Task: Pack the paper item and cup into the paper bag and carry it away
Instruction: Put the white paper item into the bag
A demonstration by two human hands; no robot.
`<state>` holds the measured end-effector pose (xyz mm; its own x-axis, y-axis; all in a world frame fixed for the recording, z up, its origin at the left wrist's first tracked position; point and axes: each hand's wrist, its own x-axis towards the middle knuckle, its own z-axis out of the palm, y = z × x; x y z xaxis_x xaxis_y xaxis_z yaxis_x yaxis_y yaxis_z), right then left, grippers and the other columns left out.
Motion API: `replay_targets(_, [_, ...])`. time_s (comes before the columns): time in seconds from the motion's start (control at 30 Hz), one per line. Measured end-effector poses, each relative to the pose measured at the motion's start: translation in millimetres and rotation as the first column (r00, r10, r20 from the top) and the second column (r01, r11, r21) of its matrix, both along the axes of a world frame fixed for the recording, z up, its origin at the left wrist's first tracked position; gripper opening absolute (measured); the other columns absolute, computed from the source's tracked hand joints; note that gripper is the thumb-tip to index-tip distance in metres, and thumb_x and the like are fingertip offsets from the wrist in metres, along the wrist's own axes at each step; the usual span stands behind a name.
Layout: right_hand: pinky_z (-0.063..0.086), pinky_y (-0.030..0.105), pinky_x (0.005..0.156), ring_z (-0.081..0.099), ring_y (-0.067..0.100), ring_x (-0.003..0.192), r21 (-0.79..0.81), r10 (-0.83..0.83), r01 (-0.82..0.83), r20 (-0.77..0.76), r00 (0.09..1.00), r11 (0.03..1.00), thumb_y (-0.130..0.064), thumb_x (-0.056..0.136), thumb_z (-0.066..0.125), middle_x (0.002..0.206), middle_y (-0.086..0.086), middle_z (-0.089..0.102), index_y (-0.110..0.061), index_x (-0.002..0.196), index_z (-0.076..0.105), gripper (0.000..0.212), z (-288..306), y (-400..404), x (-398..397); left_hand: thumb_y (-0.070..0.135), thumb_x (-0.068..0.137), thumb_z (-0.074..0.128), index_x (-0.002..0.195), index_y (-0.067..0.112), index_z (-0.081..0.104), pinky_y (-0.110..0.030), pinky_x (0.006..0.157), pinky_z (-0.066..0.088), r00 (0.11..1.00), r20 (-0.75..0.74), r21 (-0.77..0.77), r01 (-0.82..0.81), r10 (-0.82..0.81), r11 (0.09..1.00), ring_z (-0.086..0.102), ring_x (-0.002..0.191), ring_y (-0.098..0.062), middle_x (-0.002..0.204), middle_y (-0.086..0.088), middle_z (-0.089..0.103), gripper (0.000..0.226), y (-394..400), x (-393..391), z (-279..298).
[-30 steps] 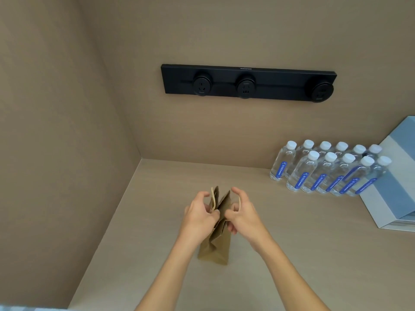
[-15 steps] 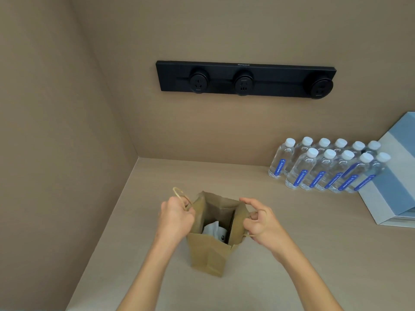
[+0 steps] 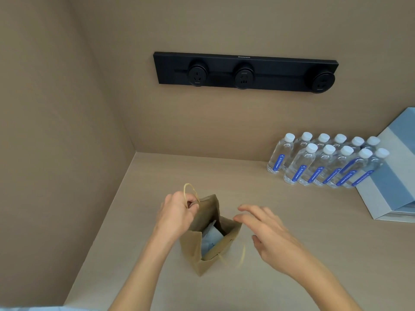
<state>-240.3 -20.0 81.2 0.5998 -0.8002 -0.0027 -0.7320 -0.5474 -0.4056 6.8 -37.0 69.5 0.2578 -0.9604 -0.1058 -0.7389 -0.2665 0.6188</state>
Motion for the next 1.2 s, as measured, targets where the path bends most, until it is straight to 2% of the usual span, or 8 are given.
replay_targets(0.13, [0.045,0.027,0.091,0.048,0.015,0.113,-0.094,0.096,-0.094,0.01,0.995,0.991,0.024,0.066,0.047,0.127,-0.011,0.053,-0.024,0.122,0.057,0.074,12,-7,8,0.022,0.082,0.067,0.071,0.011,0.063,-0.028,0.052,0.038,1.0,-0.007,-0.035,0.012,-0.012,0.999,0.057,0.065,-0.033,0.069,-0.014,0.065,0.016,1,-3,-2])
replay_targets(0.27, [0.051,0.03,0.086,0.057,0.02,0.107,-0.142,0.233,-0.223,0.056,0.971,0.964,0.019,0.072,0.053,0.122,-0.002,0.063,-0.015,0.117,0.064,0.057,25,-20,30,0.021,0.08,0.072,0.073,0.019,0.069,-0.021,0.054,0.04,0.996,-0.089,-0.054,0.016,-0.021,0.998,0.058,0.072,-0.022,0.069,0.005,0.063,0.008,2,-5,-1])
replay_targets(0.4, [0.05,0.035,0.071,0.051,0.025,0.105,-0.168,0.344,-0.358,-0.106,0.933,0.919,0.007,0.076,0.056,0.115,0.002,0.062,-0.014,0.111,0.066,0.043,31,-27,57,0.027,0.08,0.075,0.099,0.025,0.07,-0.03,0.079,0.047,0.996,-0.087,-0.076,0.024,-0.03,0.997,0.056,0.096,-0.018,0.099,0.005,0.059,0.02,7,-2,7])
replay_targets(0.53, [0.035,0.033,0.057,0.046,0.025,0.077,-0.095,0.06,-0.066,-0.063,0.996,0.993,-0.022,0.087,0.053,0.093,0.001,0.044,-0.022,0.091,0.057,0.006,20,-32,61,0.034,0.073,0.079,0.111,0.035,0.057,-0.02,0.074,0.043,0.972,-0.16,-0.125,-0.191,0.17,0.973,0.049,0.093,0.0,0.106,0.008,0.044,0.044,34,0,16])
replay_targets(0.7, [0.04,0.032,0.059,0.044,0.025,0.07,0.057,0.02,-0.012,-0.147,0.989,0.998,-0.034,0.095,0.05,0.094,0.0,0.033,-0.022,0.099,0.056,0.014,1,-24,65,0.006,0.072,0.08,0.08,0.037,0.06,-0.011,0.055,0.034,0.947,-0.214,-0.324,-0.3,0.239,0.897,0.045,0.062,-0.003,0.067,0.006,0.039,0.038,84,-10,8])
replay_targets(0.87, [0.045,0.035,0.064,0.054,0.031,0.081,0.106,-0.056,0.066,-0.094,0.994,0.992,-0.031,0.093,0.051,0.096,-0.001,0.04,-0.022,0.098,0.054,0.01,-5,-22,70,0.034,0.085,0.065,0.109,0.041,0.066,-0.014,0.067,0.042,0.975,-0.203,0.01,-0.09,0.091,0.996,0.051,0.076,-0.001,0.093,0.011,0.034,0.025,84,-24,1])
replay_targets(0.97, [0.049,0.038,0.062,0.047,0.03,0.074,0.12,-0.093,0.108,-0.126,0.988,0.987,-0.027,0.092,0.05,0.097,0.001,0.041,-0.02,0.091,0.051,0.007,-5,-15,68,0.042,0.083,0.061,0.091,0.036,0.057,-0.028,0.067,0.044,0.984,-0.086,0.121,-0.145,0.156,0.982,0.053,0.083,-0.017,0.098,0.009,0.028,0.012,71,-30,7])
replay_targets(1.2, [0.05,0.043,0.058,0.052,0.033,0.072,0.093,-0.227,0.237,-0.112,0.968,0.967,-0.007,0.085,0.043,0.095,0.001,0.042,-0.02,0.091,0.051,0.016,-3,14,52,0.016,0.083,0.057,0.079,0.027,0.044,-0.033,0.06,0.04,0.982,0.124,0.123,-0.16,0.145,0.979,0.05,0.07,-0.027,0.102,0.01,0.034,0.017,80,-22,3])
